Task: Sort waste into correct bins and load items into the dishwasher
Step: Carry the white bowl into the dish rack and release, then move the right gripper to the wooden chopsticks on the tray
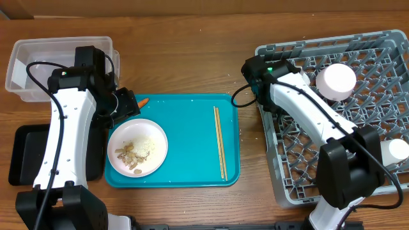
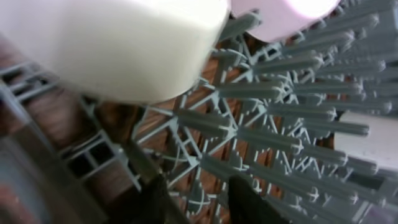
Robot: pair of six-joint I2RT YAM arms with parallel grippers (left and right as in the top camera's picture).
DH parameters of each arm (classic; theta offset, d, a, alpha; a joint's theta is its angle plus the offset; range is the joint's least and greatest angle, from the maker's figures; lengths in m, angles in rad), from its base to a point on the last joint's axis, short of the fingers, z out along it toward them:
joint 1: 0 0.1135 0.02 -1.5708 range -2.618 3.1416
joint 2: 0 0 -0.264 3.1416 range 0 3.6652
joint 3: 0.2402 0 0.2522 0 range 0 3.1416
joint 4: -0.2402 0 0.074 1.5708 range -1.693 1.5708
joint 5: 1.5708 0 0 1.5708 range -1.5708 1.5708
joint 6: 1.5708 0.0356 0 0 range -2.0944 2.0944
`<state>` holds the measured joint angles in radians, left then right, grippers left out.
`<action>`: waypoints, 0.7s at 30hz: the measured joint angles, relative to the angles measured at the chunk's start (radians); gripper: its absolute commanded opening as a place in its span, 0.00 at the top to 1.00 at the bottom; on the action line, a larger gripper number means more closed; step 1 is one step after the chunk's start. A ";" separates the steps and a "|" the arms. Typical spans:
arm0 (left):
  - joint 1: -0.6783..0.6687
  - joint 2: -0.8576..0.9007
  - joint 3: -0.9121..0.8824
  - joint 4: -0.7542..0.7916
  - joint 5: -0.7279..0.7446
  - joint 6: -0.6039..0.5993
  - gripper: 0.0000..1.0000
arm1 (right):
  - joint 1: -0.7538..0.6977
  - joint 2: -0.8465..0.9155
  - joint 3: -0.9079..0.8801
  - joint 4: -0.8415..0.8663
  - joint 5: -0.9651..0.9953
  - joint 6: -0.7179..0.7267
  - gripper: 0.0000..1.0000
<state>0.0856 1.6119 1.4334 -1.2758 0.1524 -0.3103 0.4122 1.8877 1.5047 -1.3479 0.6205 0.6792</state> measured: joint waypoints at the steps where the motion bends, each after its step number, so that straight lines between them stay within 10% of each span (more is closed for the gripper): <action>1: 0.000 0.000 0.000 0.000 0.000 0.000 0.32 | 0.000 -0.005 0.017 -0.006 -0.019 -0.013 0.56; 13: 0.000 0.000 0.000 0.005 0.000 0.000 0.32 | 0.031 -0.188 0.176 0.027 -0.674 -0.303 0.55; 21: 0.000 0.000 0.000 0.005 0.000 0.000 0.32 | 0.221 -0.180 -0.052 0.252 -0.802 -0.288 0.55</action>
<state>0.0856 1.6119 1.4334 -1.2713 0.1524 -0.3103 0.6331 1.7081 1.4525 -1.0962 -0.1818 0.3912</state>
